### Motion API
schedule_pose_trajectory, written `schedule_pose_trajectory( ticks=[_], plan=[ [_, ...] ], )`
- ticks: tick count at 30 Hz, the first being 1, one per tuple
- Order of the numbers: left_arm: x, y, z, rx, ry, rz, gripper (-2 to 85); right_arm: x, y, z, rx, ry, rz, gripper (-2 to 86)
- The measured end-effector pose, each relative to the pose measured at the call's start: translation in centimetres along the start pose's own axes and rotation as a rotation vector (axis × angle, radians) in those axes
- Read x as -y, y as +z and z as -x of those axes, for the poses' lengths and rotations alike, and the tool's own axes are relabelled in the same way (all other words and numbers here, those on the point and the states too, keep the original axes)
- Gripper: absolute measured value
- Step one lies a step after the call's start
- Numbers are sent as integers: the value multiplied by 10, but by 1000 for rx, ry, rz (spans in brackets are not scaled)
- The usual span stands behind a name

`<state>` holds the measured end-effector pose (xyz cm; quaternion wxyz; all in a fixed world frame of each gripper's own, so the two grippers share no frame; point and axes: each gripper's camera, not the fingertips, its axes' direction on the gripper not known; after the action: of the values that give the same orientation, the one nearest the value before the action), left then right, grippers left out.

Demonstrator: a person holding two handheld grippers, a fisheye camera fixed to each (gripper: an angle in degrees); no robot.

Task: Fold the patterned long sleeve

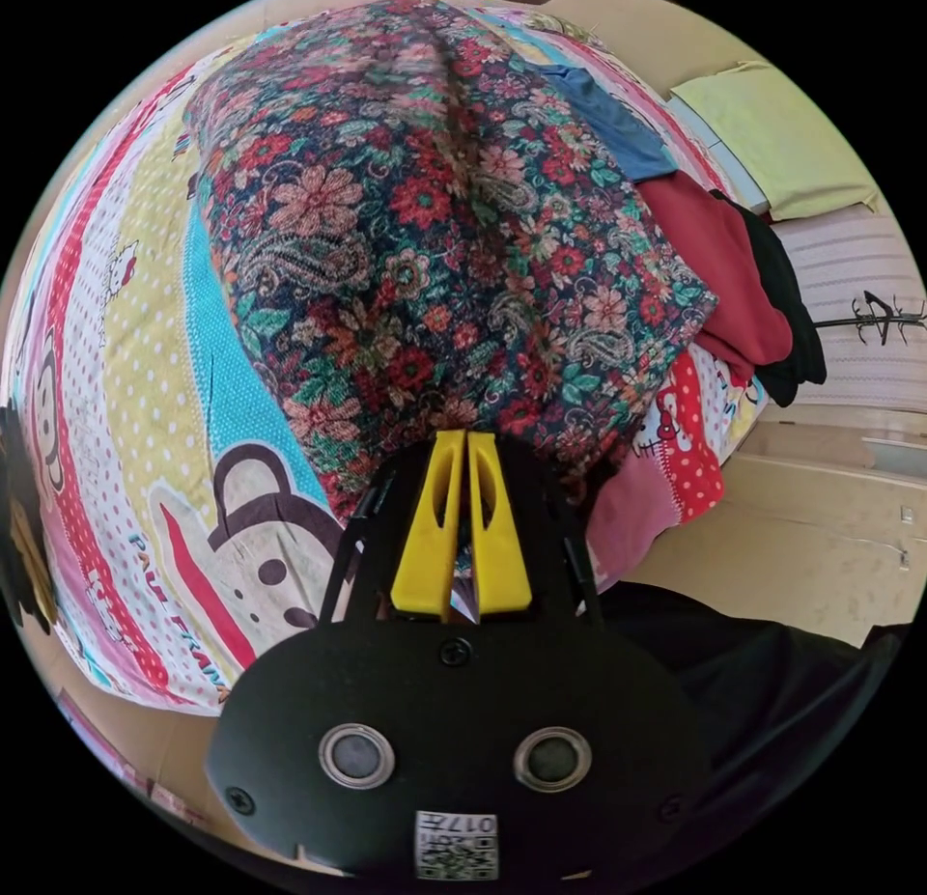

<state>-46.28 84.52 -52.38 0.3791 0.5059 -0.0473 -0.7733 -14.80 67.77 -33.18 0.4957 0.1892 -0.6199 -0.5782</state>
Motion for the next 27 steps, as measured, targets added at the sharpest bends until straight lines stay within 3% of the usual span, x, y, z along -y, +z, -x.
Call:
schedule_pose_trajectory(
  ticks=[2,3,5,10,12,15,18,21,23,25,27],
  plan=[
    [-1,1,-1,-1,0,-2,-7,-9,-3,3,-133,-79,-197,7],
    [-2,3,-2,4,0,-3,-7,-8,4,0,-153,-88,-198,6],
    [-4,4,-6,17,6,-15,-7,5,52,-21,-180,-62,47,5],
    [-10,7,-15,57,19,-30,-9,-28,31,9,-18,-252,-16,6],
    [-11,8,-16,59,7,-26,-9,-53,23,33,-42,-362,18,7],
    [-9,10,-20,76,21,-10,-9,-98,41,55,-128,-523,98,5],
    [-11,13,-23,91,28,-7,-10,-104,112,38,-500,-588,286,4],
    [-16,15,-30,117,36,-28,-10,-88,155,-1,-384,-573,428,3],
    [-19,15,-32,131,27,-33,-9,-57,154,-22,-255,-289,533,3],
    [-21,10,-30,106,-20,-21,-9,-57,133,-20,-188,-245,458,4],
    [-20,3,-23,52,-20,7,-9,-75,99,-1,-149,-375,334,4]
  ],
)
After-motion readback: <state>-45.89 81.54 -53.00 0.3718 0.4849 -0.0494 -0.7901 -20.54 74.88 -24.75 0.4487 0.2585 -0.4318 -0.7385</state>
